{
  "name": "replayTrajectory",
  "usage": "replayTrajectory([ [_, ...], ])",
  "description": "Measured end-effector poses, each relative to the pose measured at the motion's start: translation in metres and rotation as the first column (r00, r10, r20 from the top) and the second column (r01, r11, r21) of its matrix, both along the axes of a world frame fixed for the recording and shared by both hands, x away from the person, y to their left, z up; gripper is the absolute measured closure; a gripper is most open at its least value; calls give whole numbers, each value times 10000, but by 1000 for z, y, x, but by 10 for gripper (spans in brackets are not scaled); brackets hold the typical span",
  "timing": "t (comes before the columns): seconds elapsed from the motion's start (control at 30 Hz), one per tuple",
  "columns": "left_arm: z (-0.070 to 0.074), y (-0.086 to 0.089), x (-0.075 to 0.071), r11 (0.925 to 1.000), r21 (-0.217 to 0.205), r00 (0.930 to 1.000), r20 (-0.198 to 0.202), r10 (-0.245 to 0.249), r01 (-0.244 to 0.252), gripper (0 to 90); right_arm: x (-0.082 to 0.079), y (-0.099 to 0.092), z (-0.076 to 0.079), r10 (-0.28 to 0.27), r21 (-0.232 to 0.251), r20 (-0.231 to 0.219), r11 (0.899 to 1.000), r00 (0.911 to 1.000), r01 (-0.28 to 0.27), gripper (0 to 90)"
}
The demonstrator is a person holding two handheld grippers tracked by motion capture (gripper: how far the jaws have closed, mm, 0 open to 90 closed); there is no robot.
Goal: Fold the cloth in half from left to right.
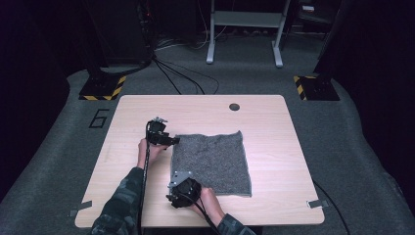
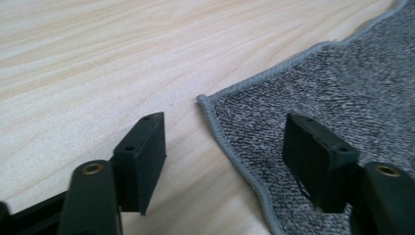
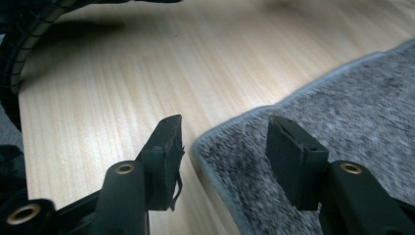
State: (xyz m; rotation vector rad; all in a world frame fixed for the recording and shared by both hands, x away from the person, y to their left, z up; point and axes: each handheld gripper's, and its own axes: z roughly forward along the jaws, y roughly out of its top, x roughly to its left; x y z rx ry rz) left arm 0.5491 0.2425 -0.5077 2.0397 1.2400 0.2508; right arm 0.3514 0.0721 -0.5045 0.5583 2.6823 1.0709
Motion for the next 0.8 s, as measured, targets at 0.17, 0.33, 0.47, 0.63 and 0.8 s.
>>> replayTrajectory([
  [0.17,0,-6,6,9997,228,10000,26,39,-40,415,1,7,0,265,-77,59,9996,9996,-264,541],
  [0.33,-1,-10,10,9983,572,9999,116,-90,83,444,3,11,-7,214,-197,-152,9996,9997,-217,632],
  [0.47,-2,-10,9,9982,598,9999,150,3,-12,470,3,12,-11,184,-220,-72,9996,9998,-186,653],
  [0.63,-1,-10,8,9945,1052,9996,292,-11,-20,598,5,10,-11,453,-221,-307,9987,9985,-459,694],
  [0.8,0,-18,5,9834,1812,9982,590,-47,-61,714,5,8,-14,363,92,-393,9993,9986,-360,722],
])
